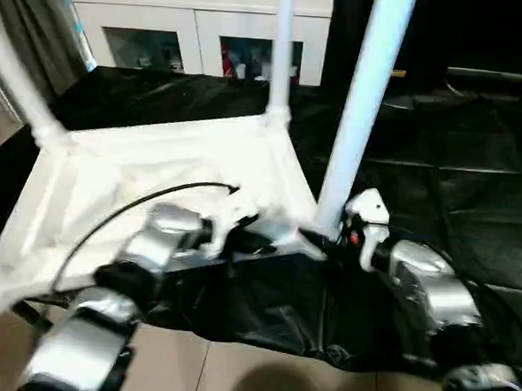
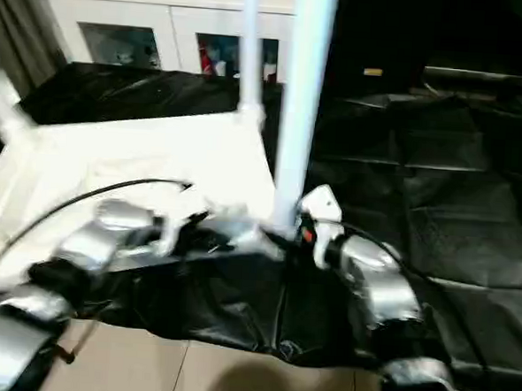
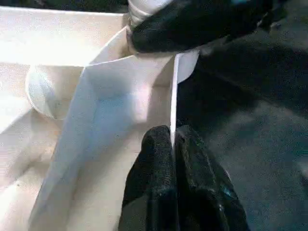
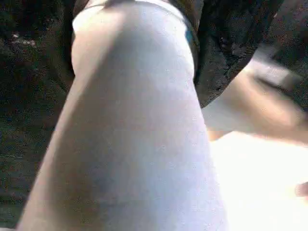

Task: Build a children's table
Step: Rotate leg to tighten

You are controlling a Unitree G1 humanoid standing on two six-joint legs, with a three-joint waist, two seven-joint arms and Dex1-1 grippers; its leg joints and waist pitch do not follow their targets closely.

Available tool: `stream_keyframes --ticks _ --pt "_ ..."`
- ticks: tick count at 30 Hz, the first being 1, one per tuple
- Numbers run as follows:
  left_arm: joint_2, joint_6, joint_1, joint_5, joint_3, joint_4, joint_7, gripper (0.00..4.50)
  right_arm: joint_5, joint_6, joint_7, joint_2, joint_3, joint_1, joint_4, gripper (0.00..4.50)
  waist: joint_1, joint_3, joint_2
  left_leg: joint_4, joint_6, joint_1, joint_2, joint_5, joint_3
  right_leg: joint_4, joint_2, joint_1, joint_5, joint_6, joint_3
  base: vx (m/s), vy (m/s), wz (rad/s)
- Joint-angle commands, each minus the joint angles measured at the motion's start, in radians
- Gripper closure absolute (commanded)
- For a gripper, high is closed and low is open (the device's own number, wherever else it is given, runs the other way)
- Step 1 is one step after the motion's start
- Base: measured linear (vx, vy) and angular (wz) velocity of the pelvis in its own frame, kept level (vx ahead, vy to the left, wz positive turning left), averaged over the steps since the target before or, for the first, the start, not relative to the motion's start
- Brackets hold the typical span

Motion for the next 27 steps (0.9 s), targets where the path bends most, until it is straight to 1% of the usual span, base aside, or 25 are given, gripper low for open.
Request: stream_keyframes --ticks 1,2,3,4,5,6,7,8,9,10,11,12,13,14,16,17,18,20,21,22,23,24,25,26,27 --pt "-0.055 -0.01 -0.04 -0.028 0.041 0.017 0.104 4.5 -0.016 0.062 -0.136 0.048 -0.007 0.013 0.086 1.73 -0.005 -0.059 -0.023 -0.074 0.027 0.024 0.034 -0.229 -0.021 -0.082 -0.057 0.039 -0.275 -0.21 0.036 0.0 0.0 0.0" --pt "-0.055 -0.01 -0.04 -0.028 0.041 0.017 0.104 4.5 -0.016 0.062 -0.136 0.048 -0.007 0.013 0.086 1.73 -0.005 -0.059 -0.022 -0.075 0.03 0.024 0.033 -0.228 -0.021 -0.082 -0.057 0.039 -0.277 -0.204 0.036 0.0 0.0 0.0" --pt "-0.071 -0.008 -0.049 -0.025 0.043 0.029 0.138 4.5 -0.016 0.066 -0.174 0.066 -0.015 0.008 0.095 1.73 -0.004 -0.061 -0.021 -0.074 0.029 0.025 0.033 -0.226 -0.022 -0.082 -0.058 0.04 -0.275 -0.202 0.036 0.0 0.0 0.0" --pt "-0.096 -0.006 -0.061 -0.02 0.042 0.04 0.172 4.5 -0.027 0.057 -0.21 0.095 -0.009 0.001 0.108 1.73 -0.002 -0.061 -0.016 -0.074 0.031 0.026 0.033 -0.226 -0.022 -0.082 -0.058 0.039 -0.27 -0.202 0.036 0.0 0.0 0.0" --pt "-0.112 -0.005 -0.068 -0.018 0.043 0.048 0.19 4.5 -0.037 0.049 -0.229 0.113 -0.002 -0.004 0.117 1.73 -0.005 -0.061 -0.017 -0.074 0.03 0.023 0.034 -0.221 -0.022 -0.082 -0.057 0.038 -0.263 -0.203 0.036 0.0 0.0 0.0" --pt "-0.124 -0.005 -0.074 -0.018 0.043 0.055 0.193 4.5 -0.05 0.034 -0.234 0.125 0.011 -0.008 0.124 1.73 -0.004 -0.062 -0.019 -0.075 0.029 0.024 0.033 -0.223 -0.023 -0.082 -0.056 0.039 -0.261 -0.2 0.034 0.0 0.0 0.0" --pt "-0.132 -0.008 -0.079 -0.017 0.042 0.061 0.193 4.5 -0.065 0.016 -0.233 0.134 0.026 -0.009 0.126 1.73 -0.003 -0.062 -0.019 -0.075 0.03 0.025 0.033 -0.226 -0.022 -0.083 -0.057 0.039 -0.26 -0.2 0.035 0.0 0.0 0.0" --pt "-0.136 -0.012 -0.083 -0.016 0.041 0.068 0.194 4.5 -0.075 0.004 -0.236 0.139 0.035 -0.011 0.13 1.73 -0.003 -0.062 -0.019 -0.075 0.037 0.022 0.032 -0.227 -0.023 -0.082 -0.057 0.041 -0.255 -0.197 0.035 0.0 0.0 0.0" --pt "-0.135 -0.017 -0.086 -0.017 0.039 0.071 0.178 4.5 -0.038 -0.007 -0.179 0.148 0.021 -0.01 0.113 1.73 -0.002 -0.062 -0.016 -0.075 0.04 0.023 0.032 -0.228 -0.023 -0.082 -0.058 0.041 -0.253 -0.196 0.035 0.0 0.0 0.0" --pt "-0.135 -0.017 -0.086 -0.017 0.039 0.071 0.178 4.5 -0.038 -0.007 -0.179 0.148 0.021 -0.01 0.113 1.38 -0.002 -0.062 -0.017 -0.076 0.044 0.022 0.033 -0.231 -0.023 -0.083 -0.058 0.042 -0.251 -0.196 0.035 0.0 0.0 0.0" --pt "-0.122 -0.026 -0.08 -0.019 0.035 0.066 0.145 4.5 -0.01 -0.014 -0.111 0.14 0.019 -0.009 0.086 1.03 -0.001 -0.063 -0.017 -0.075 0.049 0.022 0.033 -0.227 -0.023 -0.082 -0.057 0.043 -0.238 -0.199 0.034 0.0 0.0 0.0" --pt "-0.116 -0.03 -0.077 -0.019 0.033 0.064 0.131 4.5 -0.007 -0.017 -0.092 0.134 0.023 -0.008 0.078 1.03 0.0 -0.063 -0.017 -0.075 0.06 0.019 0.034 -0.219 -0.024 -0.079 -0.058 0.045 -0.216 -0.205 0.034 0.0 0.0 0.0" --pt "-0.116 -0.03 -0.077 -0.019 0.033 0.064 0.131 4.5 -0.007 -0.017 -0.092 0.134 0.023 -0.008 0.078 1.01 0.0 -0.063 -0.017 -0.075 0.06 0.019 0.034 -0.219 -0.024 -0.079 -0.058 0.045 -0.216 -0.205 0.034 0.0 0.0 0.0" --pt "-0.097 -0.04 -0.064 -0.021 0.022 0.053 0.082 4.5 -0.008 -0.027 -0.046 0.105 0.036 -0.007 0.056 0.81 0.001 -0.064 -0.021 -0.072 0.069 0.018 0.034 -0.205 -0.022 -0.077 -0.057 0.046 -0.196 -0.212 0.033 0.0 0.0 0.0" --pt "-0.082 -0.044 -0.053 -0.023 0.016 0.043 0.038 4.5 -0.008 -0.029 -0.006 0.081 0.04 -0.01 0.049 0.81 0.004 -0.067 -0.02 -0.068 0.083 0.015 0.034 -0.176 -0.021 -0.071 -0.058 0.049 -0.159 -0.222 0.032 0.0 0.0 0.0" --pt "-0.075 -0.045 -0.047 -0.025 0.013 0.036 0.018 4.5 -0.009 -0.033 0.02 0.067 0.047 -0.009 0.043 0.81 0.004 -0.066 -0.022 -0.068 0.088 0.014 0.035 -0.169 -0.021 -0.07 -0.058 0.049 -0.15 -0.225 0.032 0.0 0.0 0.0" --pt "-0.07 -0.048 -0.045 -0.025 0.012 0.035 0.005 4.5 -0.011 -0.039 0.036 0.058 0.05 -0.008 0.042 0.81 0.005 -0.067 -0.021 -0.067 0.094 0.015 0.035 -0.161 -0.02 -0.069 -0.058 0.049 -0.142 -0.231 0.031 0.0 0.0 0.0" --pt "-0.04 -0.054 -0.026 -0.031 0.005 0.015 -0.062 4.5 0.001 -0.045 0.143 0.013 0.065 0.0 0.017 0.81 0.007 -0.066 -0.024 -0.065 0.102 0.014 0.035 -0.16 -0.019 -0.069 -0.057 0.05 -0.145 -0.236 0.03 0.0 0.0 0.0" --pt "-0.015 -0.06 -0.012 -0.033 -0.004 -0.001 -0.114 4.5 0.017 -0.047 0.224 -0.019 0.072 0.01 -0.009 0.81 0.008 -0.065 -0.023 -0.065 0.109 0.013 0.036 -0.164 -0.018 -0.069 -0.057 0.05 -0.15 -0.237 0.03 0.0 0.0 0.0" --pt "-0.008 -0.062 -0.008 -0.033 -0.006 -0.006 -0.129 4.5 0.022 -0.045 0.244 -0.027 0.074 0.013 -0.016 0.81 0.01 -0.066 -0.023 -0.064 0.114 0.013 0.038 -0.163 -0.019 -0.068 -0.057 0.051 -0.152 -0.237 0.03 0.0 0.0 0.0" --pt "0.016 -0.066 0.005 -0.038 -0.011 -0.023 -0.176 4.5 0.036 -0.041 0.31 -0.055 0.079 0.022 -0.041 0.81 0.008 -0.065 -0.022 -0.065 0.114 0.013 0.038 -0.167 -0.018 -0.069 -0.056 0.048 -0.158 -0.239 0.03 0.0 0.0 0.0" --pt "0.027 -0.067 0.01 -0.04 -0.01 -0.03 -0.196 4.5 0.04 -0.04 0.341 -0.068 0.081 0.026 -0.052 0.81 0.01 -0.065 -0.021 -0.067 0.112 0.016 0.042 -0.176 -0.018 -0.069 -0.057 0.046 -0.164 -0.244 0.031 0.0 0.0 0.0" --pt "0.027 -0.067 0.01 -0.04 -0.01 -0.03 -0.196 4.5 0.04 -0.04 0.341 -0.068 0.081 0.026 -0.052 0.81 0.01 -0.065 -0.021 -0.067 0.112 0.016 0.042 -0.176 -0.018 -0.069 -0.057 0.046 -0.164 -0.244 0.031 0.0 0.0 0.0" --pt "0.053 -0.061 0.022 -0.05 -0.01 -0.052 -0.243 4.5 0.048 -0.039 0.401 -0.097 0.086 0.035 -0.076 0.81 0.012 -0.066 -0.02 -0.068 0.103 0.019 0.044 -0.181 -0.019 -0.068 -0.056 0.044 -0.164 -0.247 0.032 0.0 0.0 0.0" --pt "0.063 -0.059 0.026 -0.053 -0.01 -0.06 -0.259 4.5 0.051 -0.038 0.421 -0.107 0.088 0.039 -0.085 0.81 0.011 -0.067 -0.021 -0.067 0.105 0.016 0.044 -0.172 -0.019 -0.063 -0.056 0.046 -0.142 -0.254 0.032 0.0 0.0 0.0"
